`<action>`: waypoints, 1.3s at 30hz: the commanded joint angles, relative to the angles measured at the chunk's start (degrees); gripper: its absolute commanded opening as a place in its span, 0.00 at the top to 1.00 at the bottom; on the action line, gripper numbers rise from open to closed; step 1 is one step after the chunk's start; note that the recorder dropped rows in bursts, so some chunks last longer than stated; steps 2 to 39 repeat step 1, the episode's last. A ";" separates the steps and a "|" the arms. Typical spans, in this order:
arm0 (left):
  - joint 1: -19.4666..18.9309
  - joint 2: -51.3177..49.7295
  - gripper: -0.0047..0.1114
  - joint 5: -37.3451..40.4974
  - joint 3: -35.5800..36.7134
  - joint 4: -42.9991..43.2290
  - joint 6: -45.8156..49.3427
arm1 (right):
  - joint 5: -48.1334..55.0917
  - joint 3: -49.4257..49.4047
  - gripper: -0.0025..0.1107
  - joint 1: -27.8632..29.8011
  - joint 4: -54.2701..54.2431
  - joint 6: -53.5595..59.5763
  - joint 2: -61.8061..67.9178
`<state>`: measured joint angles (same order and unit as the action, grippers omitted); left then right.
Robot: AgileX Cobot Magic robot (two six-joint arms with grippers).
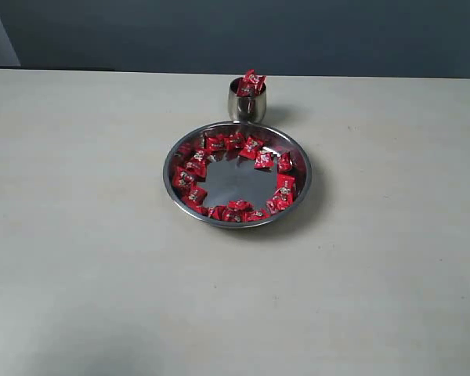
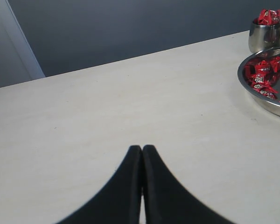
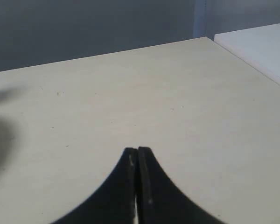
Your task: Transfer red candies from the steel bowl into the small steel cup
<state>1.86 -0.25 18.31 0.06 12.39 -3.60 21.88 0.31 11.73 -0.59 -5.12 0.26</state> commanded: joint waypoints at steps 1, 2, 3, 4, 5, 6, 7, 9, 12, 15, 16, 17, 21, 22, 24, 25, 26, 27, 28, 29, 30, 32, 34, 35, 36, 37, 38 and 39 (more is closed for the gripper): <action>0.02 0.25 0.96 -0.39 -0.06 0.13 -0.31 | -0.59 -0.31 0.98 0.31 0.03 0.08 -0.26; 0.02 0.25 0.96 -0.39 -0.06 0.13 -0.31 | -0.59 -0.31 0.98 0.31 0.03 0.08 -0.26; 0.02 0.25 0.96 -0.39 -0.06 0.13 -0.31 | -0.59 -0.31 0.98 0.31 0.03 0.08 -0.26; 0.02 0.25 0.96 -0.39 -0.06 0.13 -0.31 | -0.59 -0.31 0.98 0.31 0.03 0.08 -0.26; 0.02 0.25 0.96 -0.39 -0.06 0.13 -0.31 | -0.59 -0.31 0.98 0.31 0.03 0.08 -0.26; 0.02 0.25 0.96 -0.39 -0.06 0.13 -0.31 | -0.59 -0.31 0.98 0.31 0.03 0.08 -0.26; 0.02 0.25 0.96 -0.39 -0.06 0.13 -0.31 | -0.59 -0.31 0.98 0.31 0.03 0.08 -0.26; 0.02 0.25 0.96 -0.39 -0.06 0.13 -0.31 | -0.59 -0.31 0.98 0.31 0.03 0.08 -0.26; 0.02 0.25 0.96 -0.39 -0.06 0.13 -0.31 | -0.59 -0.31 0.98 0.31 0.03 0.08 -0.26; 0.02 0.25 0.96 -0.39 -0.06 0.13 -0.31 | -0.59 -0.31 0.98 0.31 0.03 0.08 -0.26; 0.02 0.25 0.96 -0.39 -0.06 0.13 -0.31 | -0.59 -0.31 0.98 0.31 0.03 0.08 -0.26; 0.02 0.25 0.96 -0.39 -0.06 0.13 -0.31 | -0.59 -0.31 0.98 0.31 0.03 0.08 -0.26; 0.02 0.25 0.96 -0.39 -0.06 0.13 -0.31 | -0.59 -0.31 0.98 0.31 0.03 0.08 -0.26; 0.02 0.25 0.96 -0.39 -0.06 0.13 -0.31 | -0.59 -0.31 0.98 0.31 0.03 0.08 -0.26; 0.02 0.25 0.96 -0.39 -0.06 0.13 -0.31 | -0.59 -0.31 0.98 0.31 0.03 0.08 -0.26; 0.02 0.25 0.96 -0.39 -0.06 0.13 -0.31 | -0.59 -0.31 0.98 0.31 0.03 0.08 -0.26; 0.02 0.25 0.96 -0.39 -0.06 0.13 -0.31 | -0.59 -0.31 0.98 0.31 0.03 0.08 -0.26; 0.02 0.25 0.96 -0.39 -0.06 0.13 -0.31 | -0.59 -0.31 0.98 0.31 0.03 0.08 -0.26; 0.02 0.25 0.96 -0.39 -0.06 0.13 -0.31 | -0.59 -0.31 0.98 0.31 0.03 0.08 -0.26; 0.02 0.25 0.96 -0.39 -0.06 0.13 -0.31 | -0.59 -0.31 0.98 0.31 0.03 0.08 -0.26; 0.02 0.25 0.96 -0.39 -0.06 0.13 -0.31 | -0.59 -0.31 0.98 0.31 0.03 0.08 -0.26; 0.02 0.25 0.96 -0.39 -0.06 0.13 -0.31 | -0.59 -0.31 0.98 0.31 0.03 0.08 -0.26; 0.02 0.25 0.96 -0.39 -0.06 0.13 -0.31 | -0.59 -0.31 0.98 0.31 0.03 0.08 -0.26; 0.02 0.25 0.96 -0.39 -0.06 0.13 -0.31 | -0.59 -0.31 0.98 0.31 0.03 0.08 -0.26; 0.02 0.25 0.96 -0.39 -0.06 0.13 -0.31 | -0.59 -0.31 0.98 0.31 0.03 0.08 -0.26; 0.02 0.25 0.96 -0.39 -0.06 0.13 -0.31 | -0.59 -0.31 0.98 0.31 0.03 0.08 -0.26; 0.02 0.25 0.96 -0.39 -0.06 0.13 -0.31 | -0.59 -0.31 0.98 0.31 0.03 0.08 -0.26; 0.02 0.25 0.96 -0.39 -0.06 0.13 -0.31 | -0.59 -0.31 0.98 0.31 0.03 0.08 -0.26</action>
